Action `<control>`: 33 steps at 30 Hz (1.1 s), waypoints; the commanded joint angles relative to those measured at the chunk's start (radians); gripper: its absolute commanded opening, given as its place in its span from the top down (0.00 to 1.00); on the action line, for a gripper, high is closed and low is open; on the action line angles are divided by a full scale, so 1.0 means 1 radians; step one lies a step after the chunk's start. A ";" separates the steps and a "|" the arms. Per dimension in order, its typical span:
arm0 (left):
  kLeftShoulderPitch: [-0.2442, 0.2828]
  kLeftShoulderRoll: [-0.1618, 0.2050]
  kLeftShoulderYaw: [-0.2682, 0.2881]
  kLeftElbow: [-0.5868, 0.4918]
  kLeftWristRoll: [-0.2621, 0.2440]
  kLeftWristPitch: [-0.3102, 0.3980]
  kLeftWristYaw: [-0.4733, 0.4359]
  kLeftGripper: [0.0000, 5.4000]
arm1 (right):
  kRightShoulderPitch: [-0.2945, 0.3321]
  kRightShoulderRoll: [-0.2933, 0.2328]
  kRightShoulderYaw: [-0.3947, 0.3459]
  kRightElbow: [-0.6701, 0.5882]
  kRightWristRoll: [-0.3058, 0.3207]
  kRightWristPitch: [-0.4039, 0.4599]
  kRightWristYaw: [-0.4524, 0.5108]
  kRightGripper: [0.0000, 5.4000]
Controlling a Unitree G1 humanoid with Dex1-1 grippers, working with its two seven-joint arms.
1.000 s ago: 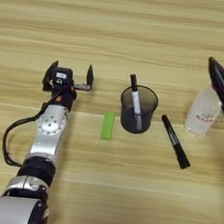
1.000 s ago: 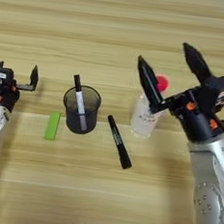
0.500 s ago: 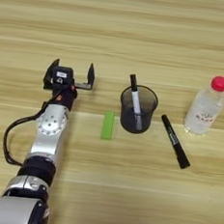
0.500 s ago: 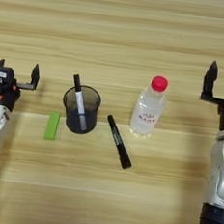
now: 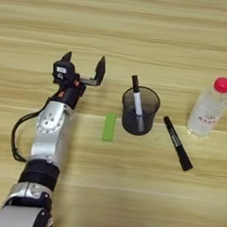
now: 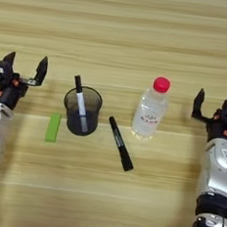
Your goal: Move the objects on the table
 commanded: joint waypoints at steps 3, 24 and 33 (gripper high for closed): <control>0.031 0.010 -0.033 -0.186 -0.110 0.200 -0.104 0.00 | -0.015 0.001 0.025 0.012 -0.004 -0.023 0.002 0.01; -0.040 0.008 -0.164 -0.163 -0.111 0.498 -0.254 0.00 | 0.010 0.027 0.055 -0.045 0.002 -0.012 -0.025 0.01; -0.062 -0.003 -0.174 -0.115 -0.080 0.491 -0.274 0.00 | 0.018 0.030 0.058 -0.059 0.007 -0.005 -0.026 0.01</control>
